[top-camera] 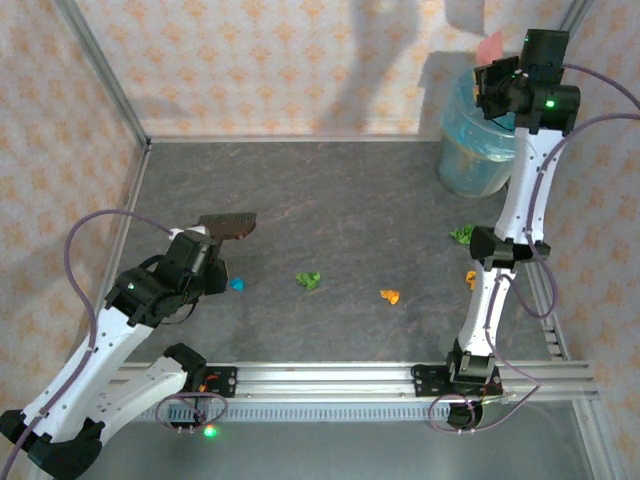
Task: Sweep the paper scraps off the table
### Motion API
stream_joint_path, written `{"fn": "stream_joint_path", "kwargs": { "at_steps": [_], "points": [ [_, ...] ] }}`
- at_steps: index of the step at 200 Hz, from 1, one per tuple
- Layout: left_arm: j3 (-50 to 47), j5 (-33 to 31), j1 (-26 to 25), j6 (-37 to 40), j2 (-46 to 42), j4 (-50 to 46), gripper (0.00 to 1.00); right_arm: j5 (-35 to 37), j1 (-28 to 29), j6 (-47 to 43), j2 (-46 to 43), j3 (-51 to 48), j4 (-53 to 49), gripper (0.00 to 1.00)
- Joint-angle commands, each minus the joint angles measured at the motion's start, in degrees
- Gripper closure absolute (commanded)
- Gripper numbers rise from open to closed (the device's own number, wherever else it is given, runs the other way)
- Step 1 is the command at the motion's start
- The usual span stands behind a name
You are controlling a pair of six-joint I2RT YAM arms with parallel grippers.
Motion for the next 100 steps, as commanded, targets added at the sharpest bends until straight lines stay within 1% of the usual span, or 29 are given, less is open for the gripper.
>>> {"fn": "stream_joint_path", "kwargs": {
  "at_steps": [1, 29, 57, 67, 89, 100],
  "points": [
    [-0.36, -2.15, -0.71, -1.19, -0.58, 1.29, 1.0, 1.71, 3.19, -8.93, -4.69, 3.32, -0.67, 1.0],
    [-0.2, -3.4, -0.64, -1.56, -0.58, 0.84, 1.0, 3.34, 10.74, -18.14, -8.71, 3.41, -1.33, 1.0],
    [0.37, -5.44, -0.64, -2.21, -0.89, -0.08, 1.0, 6.55, 21.11, -27.89, -10.83, 3.41, -4.26, 1.0],
    [0.48, -6.5, -0.65, -2.61, -1.29, -0.43, 1.0, 7.64, 25.14, -31.26, -10.97, 3.39, -6.19, 1.0],
    [0.76, -9.36, -0.64, -3.53, -2.61, -1.31, 1.0, 12.57, 34.42, -39.03, -10.23, 3.39, -12.1, 1.0],
    [0.92, -10.59, -0.65, -4.04, -3.32, -1.84, 1.0, 15.37, 37.95, -40.45, -9.54, 3.07, -15.95, 1.0]
  ]
}}
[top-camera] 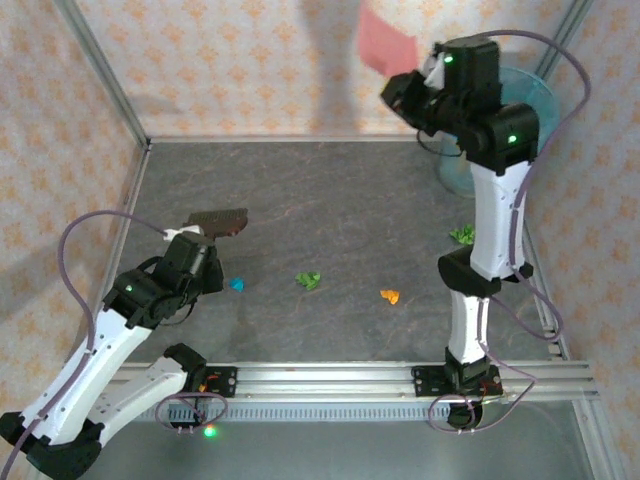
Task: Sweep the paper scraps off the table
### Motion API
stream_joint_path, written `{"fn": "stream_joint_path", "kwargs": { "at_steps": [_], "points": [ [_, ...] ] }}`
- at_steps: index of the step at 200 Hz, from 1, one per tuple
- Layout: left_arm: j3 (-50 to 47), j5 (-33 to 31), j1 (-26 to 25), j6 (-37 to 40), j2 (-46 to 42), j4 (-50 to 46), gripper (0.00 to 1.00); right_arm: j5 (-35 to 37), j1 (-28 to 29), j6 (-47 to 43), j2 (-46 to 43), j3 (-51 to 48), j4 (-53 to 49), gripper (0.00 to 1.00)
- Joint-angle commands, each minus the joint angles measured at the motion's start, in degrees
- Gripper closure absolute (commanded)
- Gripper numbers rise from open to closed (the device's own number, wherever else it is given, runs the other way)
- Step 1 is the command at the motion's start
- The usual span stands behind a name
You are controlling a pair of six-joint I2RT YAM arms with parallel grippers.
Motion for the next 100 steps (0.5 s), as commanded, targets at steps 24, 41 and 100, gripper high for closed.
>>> {"fn": "stream_joint_path", "kwargs": {
  "at_steps": [24, 41, 100],
  "points": [
    [1.33, -8.9, -0.65, -2.86, -3.36, -2.08, 1.0, 12.17, 12.11, -11.81, 0.6, -2.08, -13.22, 1.0],
    [1.45, -10.09, -0.56, -3.27, -3.7, -2.63, 1.0, 11.43, 14.42, -12.38, -0.05, -5.05, -13.08, 1.0],
    [1.43, -10.05, -0.58, -3.36, -4.18, -2.65, 1.0, 18.53, 15.2, -13.21, -9.82, -14.82, -13.76, 1.0]
  ]
}}
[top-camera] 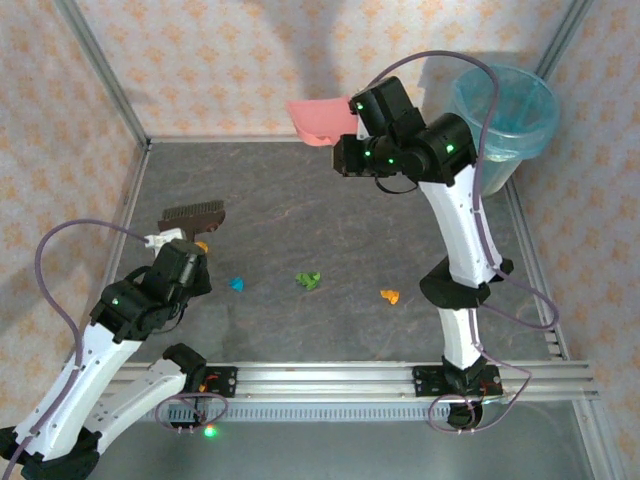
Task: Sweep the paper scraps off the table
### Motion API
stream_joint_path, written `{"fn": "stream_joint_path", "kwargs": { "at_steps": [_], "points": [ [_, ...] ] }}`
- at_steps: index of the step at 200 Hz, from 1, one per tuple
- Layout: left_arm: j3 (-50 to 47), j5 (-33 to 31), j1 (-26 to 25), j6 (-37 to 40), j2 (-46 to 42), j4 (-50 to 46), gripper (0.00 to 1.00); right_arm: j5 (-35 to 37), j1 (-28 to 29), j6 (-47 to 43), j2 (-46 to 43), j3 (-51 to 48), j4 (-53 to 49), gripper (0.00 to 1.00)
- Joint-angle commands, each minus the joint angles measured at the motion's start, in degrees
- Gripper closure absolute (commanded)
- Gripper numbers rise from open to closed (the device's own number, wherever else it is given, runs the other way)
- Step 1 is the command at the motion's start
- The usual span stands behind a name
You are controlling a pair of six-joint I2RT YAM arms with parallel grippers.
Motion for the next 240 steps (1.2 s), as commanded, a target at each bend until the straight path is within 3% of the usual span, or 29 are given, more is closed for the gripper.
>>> {"fn": "stream_joint_path", "kwargs": {
  "at_steps": [1, 29, 61, 87, 127, 168, 240],
  "points": [
    [1.42, -3.29, -0.61, -0.97, -0.74, -0.32, 1.0, 7.1, 0.02, -1.86, -8.61, -4.47, -3.19, 1.0],
    [1.39, -2.91, -0.56, -0.89, -0.51, -0.06, 1.0, 9.78, 0.04, -1.84, -20.33, -22.38, 0.03, 1.0],
    [1.47, -2.91, -0.47, -0.8, -0.08, -0.06, 1.0, 2.49, 0.06, -4.9, -44.41, -65.31, 29.13, 1.0],
    [1.43, -2.87, -0.32, -0.81, 0.33, -0.07, 1.0, -0.84, 0.06, -7.63, -54.42, -83.41, 39.97, 1.0],
    [1.95, -2.07, -0.21, -0.41, 2.92, -0.16, 1.0, -8.36, 0.06, -10.56, -56.79, -100.03, 47.55, 1.0],
    [3.44, 5.23, -0.17, 2.46, 8.63, 0.15, 1.0, -5.24, 0.06, -10.88, -58.07, -113.64, 53.06, 1.0],
    [10.26, 22.69, -0.21, 1.16, 21.63, 0.88, 1.0, -12.46, 0.43, -3.39, -57.67, -115.95, 42.86, 1.0]
  ]
}}
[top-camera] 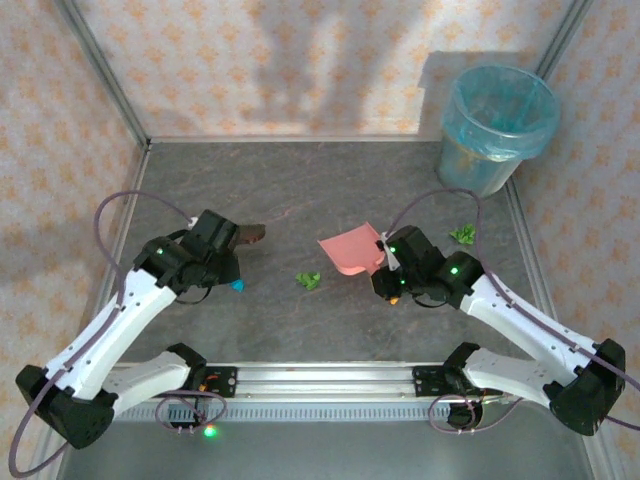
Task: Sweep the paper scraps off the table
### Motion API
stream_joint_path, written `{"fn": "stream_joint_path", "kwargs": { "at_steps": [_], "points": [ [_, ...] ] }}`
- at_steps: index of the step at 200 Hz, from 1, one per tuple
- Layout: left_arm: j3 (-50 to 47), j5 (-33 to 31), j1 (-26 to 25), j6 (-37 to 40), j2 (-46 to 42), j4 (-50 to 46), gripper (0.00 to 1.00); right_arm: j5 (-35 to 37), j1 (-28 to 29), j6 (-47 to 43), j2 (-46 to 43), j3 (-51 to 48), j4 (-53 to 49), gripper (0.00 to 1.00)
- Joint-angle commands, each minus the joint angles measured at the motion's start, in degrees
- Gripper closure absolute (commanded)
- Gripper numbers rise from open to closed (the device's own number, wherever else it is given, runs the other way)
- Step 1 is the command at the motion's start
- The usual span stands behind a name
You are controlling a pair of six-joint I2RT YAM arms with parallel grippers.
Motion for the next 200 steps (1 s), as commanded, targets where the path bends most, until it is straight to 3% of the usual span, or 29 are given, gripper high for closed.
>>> {"fn": "stream_joint_path", "kwargs": {
  "at_steps": [1, 73, 121, 200],
  "points": [
    [3.66, 6.58, -0.2, -0.8, 2.76, 0.97, 1.0, -3.36, 0.46, 3.29, -1.37, 0.95, -3.9, 1.0],
    [6.12, 16.08, -0.31, -1.33, 10.14, 2.18, 1.0, -7.72, 2.26, 4.68, -0.47, 3.43, -11.24, 1.0],
    [6.8, 17.87, -0.55, -2.14, 12.24, 2.79, 1.0, -9.29, 3.96, 3.85, -1.2, 3.74, -13.64, 1.0],
    [7.24, 19.74, -0.99, -2.39, 14.05, 3.8, 1.0, -6.84, 8.67, 3.5, 5.13, 3.2, -14.45, 1.0]
  ]
}}
